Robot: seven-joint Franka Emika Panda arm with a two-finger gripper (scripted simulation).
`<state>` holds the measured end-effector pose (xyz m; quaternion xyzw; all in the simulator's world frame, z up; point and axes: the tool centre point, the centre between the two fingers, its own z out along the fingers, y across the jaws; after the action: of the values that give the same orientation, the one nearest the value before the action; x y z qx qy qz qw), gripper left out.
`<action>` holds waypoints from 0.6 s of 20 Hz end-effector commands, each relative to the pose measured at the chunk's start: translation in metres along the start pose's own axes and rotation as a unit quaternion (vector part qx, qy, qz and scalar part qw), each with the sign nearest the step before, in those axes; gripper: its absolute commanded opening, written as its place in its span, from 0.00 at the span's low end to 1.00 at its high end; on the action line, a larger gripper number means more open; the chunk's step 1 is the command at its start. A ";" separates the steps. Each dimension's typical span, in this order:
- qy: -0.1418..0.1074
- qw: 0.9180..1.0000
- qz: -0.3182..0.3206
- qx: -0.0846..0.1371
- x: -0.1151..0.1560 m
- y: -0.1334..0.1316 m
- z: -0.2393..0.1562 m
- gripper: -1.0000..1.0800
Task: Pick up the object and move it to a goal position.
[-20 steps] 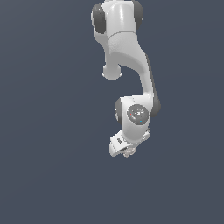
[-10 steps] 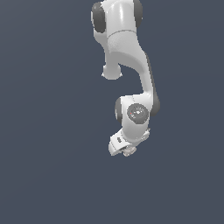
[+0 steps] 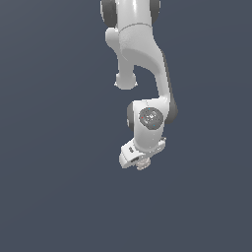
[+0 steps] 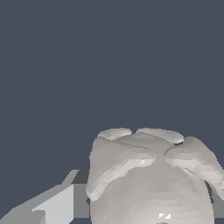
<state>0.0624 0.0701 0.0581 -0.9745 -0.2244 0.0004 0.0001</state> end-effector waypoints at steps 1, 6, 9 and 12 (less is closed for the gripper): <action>0.000 1.000 0.000 0.000 -0.010 0.001 -0.008 0.00; 0.000 1.000 0.000 0.000 -0.037 0.002 -0.027 0.00; 0.000 1.000 0.000 0.000 -0.056 0.003 -0.041 0.00; 0.000 1.000 0.000 0.000 -0.075 0.003 -0.056 0.00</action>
<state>0.0052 0.0389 0.1062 -0.9746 -0.2242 0.0004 -0.0001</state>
